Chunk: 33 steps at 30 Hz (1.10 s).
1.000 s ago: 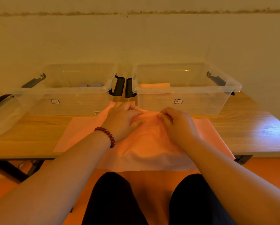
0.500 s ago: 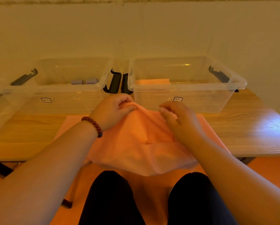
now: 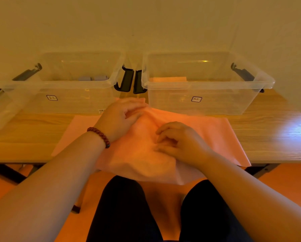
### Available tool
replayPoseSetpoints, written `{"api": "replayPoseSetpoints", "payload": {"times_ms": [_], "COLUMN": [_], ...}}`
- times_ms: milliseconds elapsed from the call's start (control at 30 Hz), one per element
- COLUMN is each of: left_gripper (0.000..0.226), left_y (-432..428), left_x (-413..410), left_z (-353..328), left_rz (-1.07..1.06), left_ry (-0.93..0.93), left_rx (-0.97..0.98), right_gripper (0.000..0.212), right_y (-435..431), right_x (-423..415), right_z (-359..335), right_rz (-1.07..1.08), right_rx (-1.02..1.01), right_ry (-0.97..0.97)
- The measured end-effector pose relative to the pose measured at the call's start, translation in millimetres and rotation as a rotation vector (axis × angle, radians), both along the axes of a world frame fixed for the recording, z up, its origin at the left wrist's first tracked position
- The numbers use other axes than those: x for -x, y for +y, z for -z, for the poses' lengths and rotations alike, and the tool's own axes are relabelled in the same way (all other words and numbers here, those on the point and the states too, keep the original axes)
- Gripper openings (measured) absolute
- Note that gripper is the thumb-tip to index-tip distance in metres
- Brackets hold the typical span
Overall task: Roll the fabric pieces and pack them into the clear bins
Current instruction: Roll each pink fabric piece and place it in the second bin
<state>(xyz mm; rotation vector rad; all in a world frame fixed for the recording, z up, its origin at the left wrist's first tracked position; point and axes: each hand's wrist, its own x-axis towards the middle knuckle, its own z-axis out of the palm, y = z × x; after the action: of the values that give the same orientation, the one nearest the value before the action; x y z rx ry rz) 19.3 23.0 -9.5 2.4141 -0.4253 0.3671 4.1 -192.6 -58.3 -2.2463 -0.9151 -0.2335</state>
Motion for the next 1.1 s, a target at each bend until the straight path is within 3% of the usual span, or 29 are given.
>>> {"api": "replayPoseSetpoints", "payload": {"times_ms": [100, 267, 367, 433, 567, 733, 867, 1000, 1100], "left_gripper": [0.018, 0.035, 0.036, 0.031, 0.034, 0.03, 0.011, 0.014, 0.015], "left_y": [4, 9, 9, 9, 13, 32, 39, 30, 19], "left_x": [15, 36, 38, 37, 36, 30, 28, 24, 18], "left_z": [0, 9, 10, 10, -2, -28, -38, -47, -62], "left_rz": [0.115, 0.181, 0.174, 0.167, 0.097, -0.016, -0.068, -0.068, -0.036], "left_ry": [-0.212, 0.156, 0.26, 0.291, 0.385, 0.456, 0.389, 0.329, 0.245], "left_rx": [-0.176, -0.313, -0.329, -0.331, -0.174, -0.026, 0.143, 0.409, 0.413], "right_gripper": [0.033, 0.022, 0.019, 0.012, 0.023, 0.021, 0.016, 0.016, 0.008], "right_y": [1, 2, 3, 3, -3, -11, -17, -19, -14], "right_x": [0, -2, -2, 1, 5, 0, -2, -8, -8], "right_z": [-2, -3, -2, -5, -16, -39, -59, -69, -81], "right_rz": [-0.001, -0.011, -0.025, 0.004, 0.194, 0.405, 0.472, 0.527, 0.51], "right_rx": [0.076, 0.102, 0.111, -0.007, -0.216, -0.394, -0.366, -0.384, -0.272], "right_ry": [0.039, 0.034, 0.048, 0.088, 0.235, 0.235, 0.13, 0.11, 0.018]}}
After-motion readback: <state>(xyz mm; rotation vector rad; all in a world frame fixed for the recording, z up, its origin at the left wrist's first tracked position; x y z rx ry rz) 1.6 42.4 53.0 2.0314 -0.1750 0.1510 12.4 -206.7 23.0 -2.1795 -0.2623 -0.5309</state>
